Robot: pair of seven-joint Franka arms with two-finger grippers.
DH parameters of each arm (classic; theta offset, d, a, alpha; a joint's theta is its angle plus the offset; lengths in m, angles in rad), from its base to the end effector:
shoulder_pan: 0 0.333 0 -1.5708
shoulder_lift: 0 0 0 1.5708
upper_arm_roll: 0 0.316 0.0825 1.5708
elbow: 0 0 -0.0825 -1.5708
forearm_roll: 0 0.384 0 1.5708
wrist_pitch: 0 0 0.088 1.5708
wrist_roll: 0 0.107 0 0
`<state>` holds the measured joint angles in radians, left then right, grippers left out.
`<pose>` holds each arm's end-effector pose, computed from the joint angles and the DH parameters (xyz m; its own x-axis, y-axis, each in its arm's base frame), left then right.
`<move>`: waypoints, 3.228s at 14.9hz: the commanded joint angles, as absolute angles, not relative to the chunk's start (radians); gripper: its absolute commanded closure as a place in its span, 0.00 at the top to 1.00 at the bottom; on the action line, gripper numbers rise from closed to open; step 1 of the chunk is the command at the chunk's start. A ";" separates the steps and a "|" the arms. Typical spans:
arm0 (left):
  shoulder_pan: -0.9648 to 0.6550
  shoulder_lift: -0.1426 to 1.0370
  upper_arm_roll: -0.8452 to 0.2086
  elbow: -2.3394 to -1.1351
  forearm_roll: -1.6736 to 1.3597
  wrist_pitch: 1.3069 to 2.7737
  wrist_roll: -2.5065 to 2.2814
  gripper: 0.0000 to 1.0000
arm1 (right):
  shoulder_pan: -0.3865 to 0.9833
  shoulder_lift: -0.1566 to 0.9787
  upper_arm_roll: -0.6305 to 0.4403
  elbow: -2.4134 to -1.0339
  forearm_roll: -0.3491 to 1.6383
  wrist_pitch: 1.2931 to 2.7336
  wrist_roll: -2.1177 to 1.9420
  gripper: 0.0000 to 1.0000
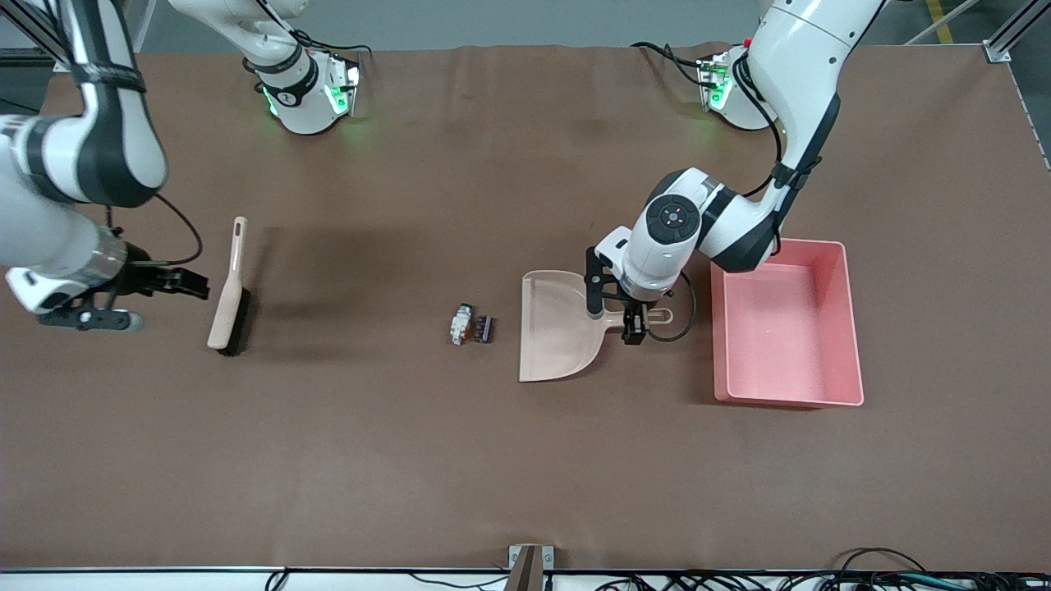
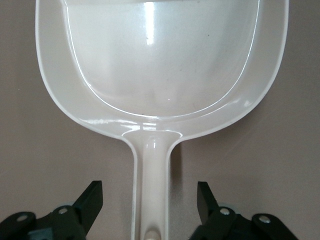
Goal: Clean e-waste and dump in bin
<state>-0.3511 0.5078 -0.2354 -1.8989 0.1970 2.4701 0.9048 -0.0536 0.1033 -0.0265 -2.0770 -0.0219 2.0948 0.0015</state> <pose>0.5376 -0.3475 0.2464 -0.0380 -0.9987 0.0341 -0.9964 0.0353 -0.0772 0.5534 -0.0453 0.3725 0.9939 -0.0704 -0.0855 -0.0688 -0.9974 0.0208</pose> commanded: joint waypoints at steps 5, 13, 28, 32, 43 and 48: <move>-0.354 0.537 -0.241 -1.896 0.195 2.513 0.913 0.81 | -0.162 -0.022 -0.026 -2.482 -0.026 2.368 -0.165 1.00; -0.365 0.560 -0.241 -1.884 0.196 2.531 0.910 0.74 | -0.170 0.081 -0.025 -2.599 -0.028 2.619 -0.178 0.78; -0.365 0.565 -0.253 -1.873 0.210 2.523 0.923 0.29 | -0.166 0.045 -0.020 -2.612 -0.025 2.569 -0.166 0.50; -0.365 0.561 -0.253 -1.871 0.212 2.519 0.925 0.23 | -0.166 -0.017 -0.020 -2.626 -0.021 2.563 -0.164 0.50; -0.393 0.584 -0.244 -1.786 0.212 2.388 0.914 0.18 | -0.156 -0.018 -0.020 -2.663 -0.020 2.623 -0.166 0.42; -0.394 0.595 -0.244 -1.781 0.212 2.388 0.913 0.18 | -0.153 -0.011 -0.020 -2.661 -0.020 2.646 -0.166 0.36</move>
<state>-0.3884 0.5811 -0.2464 -1.8071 0.1971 2.4044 0.9115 -0.1588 0.0121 -0.0221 -2.6307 -0.0223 2.6187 -0.1677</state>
